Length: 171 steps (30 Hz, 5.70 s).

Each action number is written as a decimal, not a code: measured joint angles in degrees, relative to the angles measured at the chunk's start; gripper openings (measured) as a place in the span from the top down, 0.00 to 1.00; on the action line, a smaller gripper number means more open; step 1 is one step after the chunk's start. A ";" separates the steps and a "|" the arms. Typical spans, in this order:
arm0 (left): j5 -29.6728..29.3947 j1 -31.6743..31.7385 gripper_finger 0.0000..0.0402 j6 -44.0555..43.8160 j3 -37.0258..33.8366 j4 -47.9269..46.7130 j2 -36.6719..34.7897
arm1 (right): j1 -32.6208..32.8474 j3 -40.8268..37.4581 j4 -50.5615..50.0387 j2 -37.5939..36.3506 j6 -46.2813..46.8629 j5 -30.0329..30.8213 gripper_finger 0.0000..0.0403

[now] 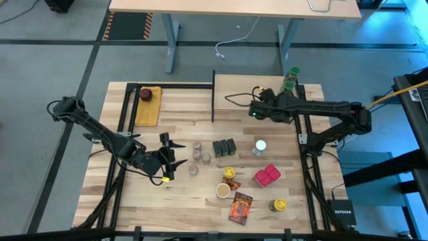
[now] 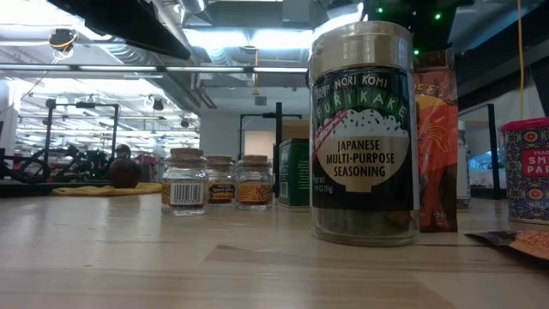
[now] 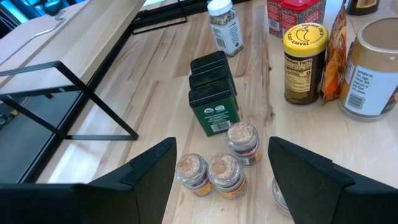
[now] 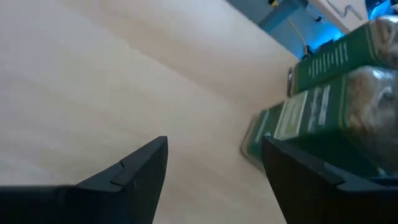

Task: Shelf spices
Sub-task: Put the green seasoning bottle on the shelf and align it with the other green seasoning bottle, then put the top red seasoning can on the shelf

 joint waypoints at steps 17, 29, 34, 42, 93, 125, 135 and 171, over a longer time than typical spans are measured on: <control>0.00 0.00 0.38 -0.25 0.00 0.02 -0.01 | 3.66 1.42 -9.74 -1.52 10.61 3.25 0.34; -0.02 0.00 0.38 -0.28 0.00 0.15 0.00 | 1.62 8.24 -9.72 -6.88 10.97 6.08 0.34; 0.00 0.00 0.38 -0.27 0.00 0.13 0.00 | 1.05 6.99 -1.51 -5.37 3.93 3.41 0.34; -0.01 0.00 0.38 -0.20 0.00 0.13 0.00 | -4.71 4.71 2.13 -1.30 0.17 1.81 0.34; -0.01 0.00 0.38 -0.78 0.00 0.14 0.00 | -4.17 3.33 -10.77 -1.84 7.80 -0.83 0.34; -0.02 0.00 0.38 -0.34 0.00 0.62 0.00 | -12.18 -4.29 -1.34 -1.33 2.86 2.38 0.34; -0.02 0.00 0.38 -0.45 0.00 0.62 0.00 | -12.18 -4.32 -0.01 -1.27 2.15 3.41 0.34; 0.00 0.00 0.38 -0.47 0.00 0.58 0.00 | -13.51 -4.32 -2.25 -1.28 0.39 3.89 0.34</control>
